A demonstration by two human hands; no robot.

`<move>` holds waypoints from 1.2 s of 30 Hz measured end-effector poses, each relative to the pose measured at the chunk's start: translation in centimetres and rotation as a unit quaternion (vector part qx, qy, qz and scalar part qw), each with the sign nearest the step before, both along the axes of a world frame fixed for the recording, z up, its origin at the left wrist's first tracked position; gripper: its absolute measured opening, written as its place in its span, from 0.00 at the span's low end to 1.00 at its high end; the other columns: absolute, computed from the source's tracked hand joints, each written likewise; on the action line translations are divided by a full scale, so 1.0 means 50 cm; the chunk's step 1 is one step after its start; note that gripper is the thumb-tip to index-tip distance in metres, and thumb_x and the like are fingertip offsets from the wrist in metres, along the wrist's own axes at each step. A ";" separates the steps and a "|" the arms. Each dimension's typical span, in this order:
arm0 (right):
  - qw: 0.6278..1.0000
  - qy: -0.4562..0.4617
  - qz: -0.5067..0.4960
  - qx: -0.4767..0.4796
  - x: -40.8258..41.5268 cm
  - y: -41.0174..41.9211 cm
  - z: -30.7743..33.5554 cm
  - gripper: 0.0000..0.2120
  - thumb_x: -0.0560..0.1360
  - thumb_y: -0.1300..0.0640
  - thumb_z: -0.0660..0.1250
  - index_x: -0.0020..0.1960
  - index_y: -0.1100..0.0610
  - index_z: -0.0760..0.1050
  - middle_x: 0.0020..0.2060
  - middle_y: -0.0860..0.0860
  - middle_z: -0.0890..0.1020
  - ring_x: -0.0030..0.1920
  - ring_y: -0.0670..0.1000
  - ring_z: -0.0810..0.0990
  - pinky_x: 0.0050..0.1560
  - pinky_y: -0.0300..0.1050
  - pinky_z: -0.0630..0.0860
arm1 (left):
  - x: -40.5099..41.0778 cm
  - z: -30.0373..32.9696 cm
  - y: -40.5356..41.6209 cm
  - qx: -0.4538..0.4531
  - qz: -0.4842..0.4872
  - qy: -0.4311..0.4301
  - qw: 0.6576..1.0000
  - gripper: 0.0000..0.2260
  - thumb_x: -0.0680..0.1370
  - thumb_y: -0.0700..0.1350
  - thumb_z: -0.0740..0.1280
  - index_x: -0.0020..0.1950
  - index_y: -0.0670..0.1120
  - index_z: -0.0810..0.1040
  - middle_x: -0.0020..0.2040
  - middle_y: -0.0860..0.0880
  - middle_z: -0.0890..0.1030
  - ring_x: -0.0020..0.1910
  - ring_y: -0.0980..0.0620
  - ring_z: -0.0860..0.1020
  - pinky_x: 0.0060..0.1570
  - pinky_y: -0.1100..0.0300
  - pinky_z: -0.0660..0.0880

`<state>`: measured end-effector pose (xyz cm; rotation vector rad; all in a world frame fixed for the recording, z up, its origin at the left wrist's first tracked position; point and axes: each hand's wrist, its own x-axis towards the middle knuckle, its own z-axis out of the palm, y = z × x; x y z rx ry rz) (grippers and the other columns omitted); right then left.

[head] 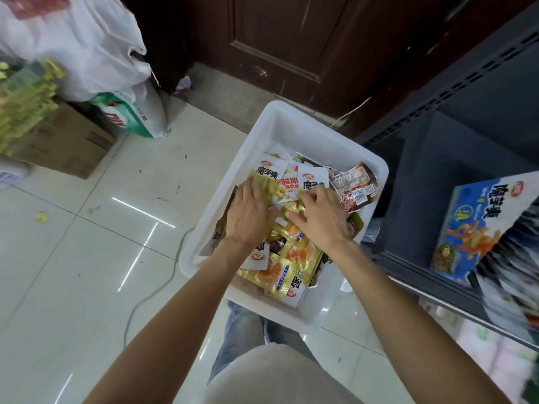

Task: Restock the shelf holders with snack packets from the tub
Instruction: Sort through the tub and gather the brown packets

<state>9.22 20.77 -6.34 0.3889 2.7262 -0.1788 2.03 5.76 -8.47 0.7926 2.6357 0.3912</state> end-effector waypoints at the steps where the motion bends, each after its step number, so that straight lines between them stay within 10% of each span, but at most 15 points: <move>1: 1.000 0.002 -0.014 0.015 -0.005 -0.008 0.002 0.25 0.76 0.38 0.60 0.66 0.52 0.70 0.60 0.56 0.69 0.60 0.56 0.69 0.59 0.50 0.69 | -0.010 0.001 0.013 -0.006 0.006 -0.011 1.000 0.29 0.81 0.56 0.54 0.75 0.38 0.55 0.75 0.37 0.58 0.75 0.41 0.56 0.74 0.51 0.54; 8: 0.995 0.002 -0.092 -0.027 -0.014 -0.043 0.023 0.28 0.74 0.58 0.70 0.70 0.56 0.61 0.63 0.59 0.71 0.60 0.59 0.74 0.55 0.50 0.76 | -0.031 0.007 0.060 -0.083 -0.026 -0.053 0.995 0.25 0.82 0.45 0.57 0.76 0.41 0.53 0.75 0.41 0.61 0.72 0.41 0.62 0.66 0.51 0.67; 11: 0.965 0.127 -0.215 -0.079 0.015 -0.031 0.068 0.29 0.75 0.69 0.63 0.72 0.53 0.61 0.52 0.54 0.80 0.46 0.55 0.81 0.43 0.48 0.77 | -0.033 0.040 0.028 0.001 -0.005 -0.033 0.999 0.20 0.81 0.37 0.56 0.73 0.45 0.63 0.58 0.39 0.78 0.53 0.41 0.79 0.50 0.50 0.77; 13: 0.864 0.208 -0.374 -0.264 0.041 -0.016 0.109 0.29 0.74 0.72 0.61 0.70 0.50 0.64 0.51 0.48 0.80 0.45 0.50 0.81 0.42 0.42 0.75 | -0.033 0.074 -0.002 0.172 0.126 -0.148 0.966 0.17 0.79 0.36 0.59 0.67 0.48 0.71 0.44 0.42 0.82 0.40 0.45 0.82 0.40 0.50 0.79; 15: 0.680 0.242 -0.493 -0.486 0.067 -0.010 0.155 0.29 0.74 0.74 0.59 0.68 0.47 0.67 0.55 0.48 0.82 0.50 0.50 0.82 0.45 0.42 0.79 | -0.025 0.116 -0.025 0.338 0.260 -0.304 0.852 0.15 0.78 0.36 0.62 0.58 0.53 0.76 0.44 0.48 0.84 0.41 0.51 0.83 0.40 0.54 0.79; 17: 0.588 0.235 -0.520 -0.574 0.095 -0.010 0.189 0.31 0.73 0.75 0.59 0.67 0.46 0.68 0.52 0.49 0.84 0.50 0.51 0.83 0.49 0.49 0.80 | -0.011 0.146 -0.038 0.414 0.328 -0.394 0.752 0.13 0.77 0.36 0.65 0.55 0.54 0.76 0.47 0.47 0.85 0.45 0.47 0.83 0.44 0.51 0.80; 22: 0.596 0.255 -0.486 -0.586 0.150 -0.029 0.256 0.19 0.75 0.62 0.68 0.64 0.49 0.72 0.51 0.49 0.84 0.50 0.49 0.83 0.47 0.45 0.80 | 0.021 0.200 -0.040 0.461 0.311 -0.431 0.711 0.11 0.77 0.41 0.67 0.57 0.51 0.75 0.51 0.45 0.84 0.49 0.41 0.82 0.47 0.46 0.79; 28: 0.713 0.399 -0.372 -0.441 0.257 -0.017 0.357 0.12 0.74 0.61 0.69 0.50 0.45 0.75 0.48 0.44 0.84 0.49 0.46 0.83 0.47 0.43 0.80 | 0.075 0.262 0.006 0.466 0.206 -0.330 0.795 0.08 0.77 0.42 0.68 0.53 0.51 0.73 0.49 0.47 0.84 0.47 0.48 0.83 0.39 0.59 0.79; 36: 0.609 0.569 -0.449 -0.324 0.511 0.128 0.446 0.28 0.72 0.73 0.67 0.62 0.47 0.67 0.48 0.43 0.82 0.46 0.44 0.80 0.44 0.39 0.77 | 0.223 0.404 0.165 0.491 0.070 -0.387 0.777 0.18 0.74 0.37 0.69 0.59 0.53 0.71 0.50 0.50 0.84 0.48 0.50 0.82 0.41 0.60 0.79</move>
